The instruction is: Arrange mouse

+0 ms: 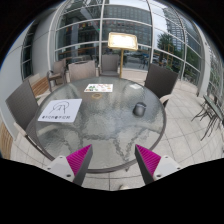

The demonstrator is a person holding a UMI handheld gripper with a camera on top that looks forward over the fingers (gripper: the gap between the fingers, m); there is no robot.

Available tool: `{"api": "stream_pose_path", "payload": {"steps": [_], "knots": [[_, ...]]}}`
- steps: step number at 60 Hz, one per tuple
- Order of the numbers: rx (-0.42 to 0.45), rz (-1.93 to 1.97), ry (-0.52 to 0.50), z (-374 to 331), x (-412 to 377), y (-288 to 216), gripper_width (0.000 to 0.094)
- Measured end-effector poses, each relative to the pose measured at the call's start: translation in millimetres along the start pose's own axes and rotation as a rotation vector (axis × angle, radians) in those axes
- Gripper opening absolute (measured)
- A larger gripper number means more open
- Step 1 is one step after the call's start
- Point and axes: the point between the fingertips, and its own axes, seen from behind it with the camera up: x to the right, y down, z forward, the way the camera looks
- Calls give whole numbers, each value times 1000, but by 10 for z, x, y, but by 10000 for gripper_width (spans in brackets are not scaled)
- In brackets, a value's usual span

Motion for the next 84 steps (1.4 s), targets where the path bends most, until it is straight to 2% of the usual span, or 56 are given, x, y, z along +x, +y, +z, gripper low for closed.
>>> {"api": "stream_pose_path", "payload": {"steps": [1, 3, 5, 8, 9, 15, 28, 49, 58, 67, 73, 84], "knots": [[-20, 3, 6, -134, 6, -119, 857], [-38, 10, 18, -76, 133, -41, 860], [-44, 14, 31, 171, 373, 223, 857], [-64, 25, 55, 267, 604, 321, 860], [-83, 29, 61, 228, 676, 203, 861], [-102, 45, 85, 548, 1099, 287, 854], [-123, 17, 67, 1416, 1556, -210, 841], [-180, -27, -44, 2747, 1353, -974, 846], [-180, -87, -76, 3021, 1188, -1223, 761], [-180, -77, -72, 3089, 1062, -1269, 513], [-180, -57, -47, 3084, 1050, -1265, 486], [-225, -26, 6, 3072, 1056, -1236, 347]]}}
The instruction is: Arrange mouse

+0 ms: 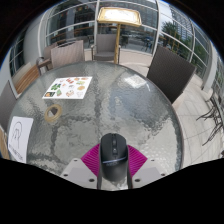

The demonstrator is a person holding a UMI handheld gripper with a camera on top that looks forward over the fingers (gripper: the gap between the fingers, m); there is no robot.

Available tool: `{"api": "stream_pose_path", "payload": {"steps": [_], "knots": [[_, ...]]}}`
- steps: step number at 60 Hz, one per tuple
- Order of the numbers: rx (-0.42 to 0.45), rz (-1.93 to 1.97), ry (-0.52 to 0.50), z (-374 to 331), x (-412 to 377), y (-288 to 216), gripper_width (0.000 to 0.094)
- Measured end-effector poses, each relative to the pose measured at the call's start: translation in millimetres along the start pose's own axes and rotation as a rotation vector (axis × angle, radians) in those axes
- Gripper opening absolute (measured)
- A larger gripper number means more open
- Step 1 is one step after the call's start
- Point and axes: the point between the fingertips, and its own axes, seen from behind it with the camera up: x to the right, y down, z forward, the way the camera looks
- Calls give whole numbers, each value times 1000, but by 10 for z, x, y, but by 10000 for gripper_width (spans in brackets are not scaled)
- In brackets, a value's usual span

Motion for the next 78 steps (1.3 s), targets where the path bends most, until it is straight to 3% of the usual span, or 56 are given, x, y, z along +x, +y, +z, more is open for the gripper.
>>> {"api": "stream_pose_path", "payload": {"steps": [4, 7, 22, 28, 32, 37, 42, 50, 59, 62, 68, 78], "knots": [[-34, 15, 52, -62, 44, -17, 309], [-10, 44, 81, -201, 2, -203, 311], [335, 100, 107, -1800, -1146, -1957, 311], [408, 101, 48, -2111, -1958, -2337, 310], [427, 62, 20, -2234, -2595, -2300, 309], [371, 34, -36, -1883, -3179, -2174, 307], [276, -6, -66, -1441, -3739, -1611, 307], [94, -17, -75, -730, -4120, -829, 309], [-40, -19, -38, -283, -4235, -6, 308], [2, -29, -18, -278, -4241, -28, 308], [-7, -25, -9, -272, -4234, -39, 334], [-24, 11, -37, -258, -4226, -9, 499]]}}
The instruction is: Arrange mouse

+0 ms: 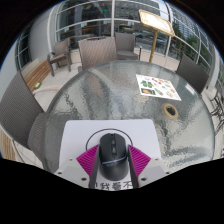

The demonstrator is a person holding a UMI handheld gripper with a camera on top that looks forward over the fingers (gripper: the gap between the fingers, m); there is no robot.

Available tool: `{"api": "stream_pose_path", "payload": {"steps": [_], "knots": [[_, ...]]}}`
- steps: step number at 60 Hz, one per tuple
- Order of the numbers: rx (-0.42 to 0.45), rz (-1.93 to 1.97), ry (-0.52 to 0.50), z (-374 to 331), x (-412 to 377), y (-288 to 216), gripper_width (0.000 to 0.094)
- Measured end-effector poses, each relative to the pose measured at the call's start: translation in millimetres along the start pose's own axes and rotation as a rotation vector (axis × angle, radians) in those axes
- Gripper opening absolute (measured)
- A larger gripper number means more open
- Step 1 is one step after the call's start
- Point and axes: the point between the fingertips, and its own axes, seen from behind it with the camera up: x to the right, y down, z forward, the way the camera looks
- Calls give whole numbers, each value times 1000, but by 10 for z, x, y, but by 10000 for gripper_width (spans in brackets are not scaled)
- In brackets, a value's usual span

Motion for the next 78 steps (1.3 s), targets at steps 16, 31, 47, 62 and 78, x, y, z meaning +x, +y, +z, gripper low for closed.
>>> {"api": "stream_pose_path", "payload": {"steps": [16, 31, 47, 62, 78], "knots": [[147, 71, 33, -1089, 450, -407, 868], [298, 130, 34, -2432, 1151, -391, 857], [370, 69, 31, -3305, 1616, 124, 858], [373, 56, 22, -3653, 1827, 622, 857], [406, 77, 18, -3911, 1930, 615, 859]]}}
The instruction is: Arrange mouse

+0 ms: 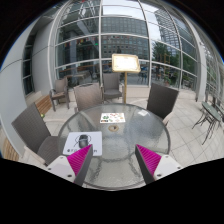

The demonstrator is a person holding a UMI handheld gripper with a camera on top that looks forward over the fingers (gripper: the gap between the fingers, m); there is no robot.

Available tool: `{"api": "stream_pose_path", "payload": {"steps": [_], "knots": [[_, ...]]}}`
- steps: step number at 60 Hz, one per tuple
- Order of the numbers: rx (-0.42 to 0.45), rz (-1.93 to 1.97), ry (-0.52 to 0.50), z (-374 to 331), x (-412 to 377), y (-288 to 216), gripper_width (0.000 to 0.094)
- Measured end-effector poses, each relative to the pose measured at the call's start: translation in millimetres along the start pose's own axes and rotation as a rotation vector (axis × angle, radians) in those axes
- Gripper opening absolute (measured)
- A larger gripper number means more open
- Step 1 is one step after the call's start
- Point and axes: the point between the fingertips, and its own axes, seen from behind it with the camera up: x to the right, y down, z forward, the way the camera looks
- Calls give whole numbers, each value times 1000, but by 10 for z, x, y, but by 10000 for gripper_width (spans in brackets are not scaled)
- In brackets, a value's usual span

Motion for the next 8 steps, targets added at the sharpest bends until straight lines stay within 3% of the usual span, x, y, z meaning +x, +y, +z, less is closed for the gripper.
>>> {"api": "stream_pose_path", "payload": {"steps": [8], "knots": [[20, -1, 1, -54, 56, -122, 859]]}}
